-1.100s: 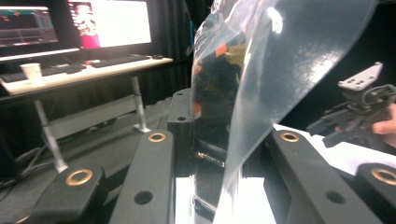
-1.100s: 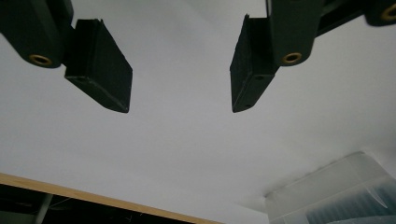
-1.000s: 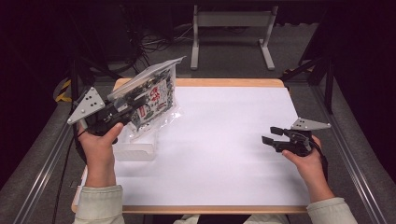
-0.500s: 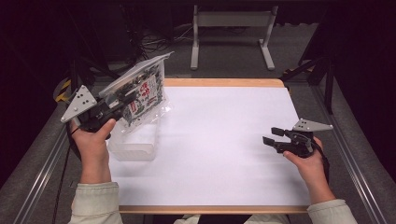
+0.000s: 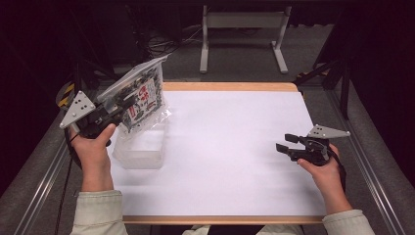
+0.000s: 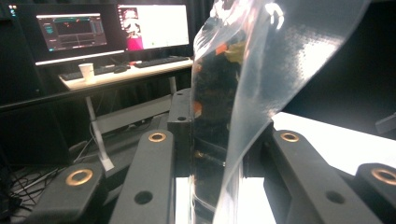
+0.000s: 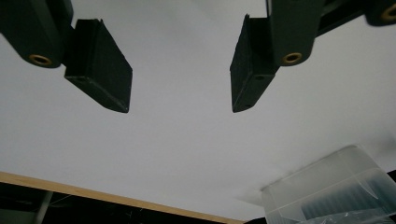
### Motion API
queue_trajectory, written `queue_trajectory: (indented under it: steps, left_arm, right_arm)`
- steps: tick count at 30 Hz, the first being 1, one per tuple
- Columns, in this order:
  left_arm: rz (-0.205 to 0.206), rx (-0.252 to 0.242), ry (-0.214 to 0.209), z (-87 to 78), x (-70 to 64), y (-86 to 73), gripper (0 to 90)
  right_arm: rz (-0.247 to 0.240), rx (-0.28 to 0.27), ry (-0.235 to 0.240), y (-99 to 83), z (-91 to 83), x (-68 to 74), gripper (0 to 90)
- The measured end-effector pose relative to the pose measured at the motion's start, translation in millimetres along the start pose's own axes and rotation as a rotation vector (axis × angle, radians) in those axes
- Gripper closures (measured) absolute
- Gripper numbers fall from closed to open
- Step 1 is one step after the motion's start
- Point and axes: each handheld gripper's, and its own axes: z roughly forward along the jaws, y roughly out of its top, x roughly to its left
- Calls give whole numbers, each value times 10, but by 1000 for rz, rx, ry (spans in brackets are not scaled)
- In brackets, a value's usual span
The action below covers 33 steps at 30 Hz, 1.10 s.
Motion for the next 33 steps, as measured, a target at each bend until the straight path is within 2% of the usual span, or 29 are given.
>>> queue_trajectory:
  steps: [5,24,27,33]
  left_arm:
    - [12,-11,-11,10,47,-72,715]
    - [-53,17,-5,20,223,-340,715]
    - [-57,28,-14,15,227,-362,715]
    - [-92,47,-33,8,257,-416,715]
  right_arm:
    - [-3,1,1,1,3,4,396]
    - [-1,4,8,1,17,12,394]
    - [-1,4,8,0,19,9,393]
    - [-1,3,13,8,31,12,391]
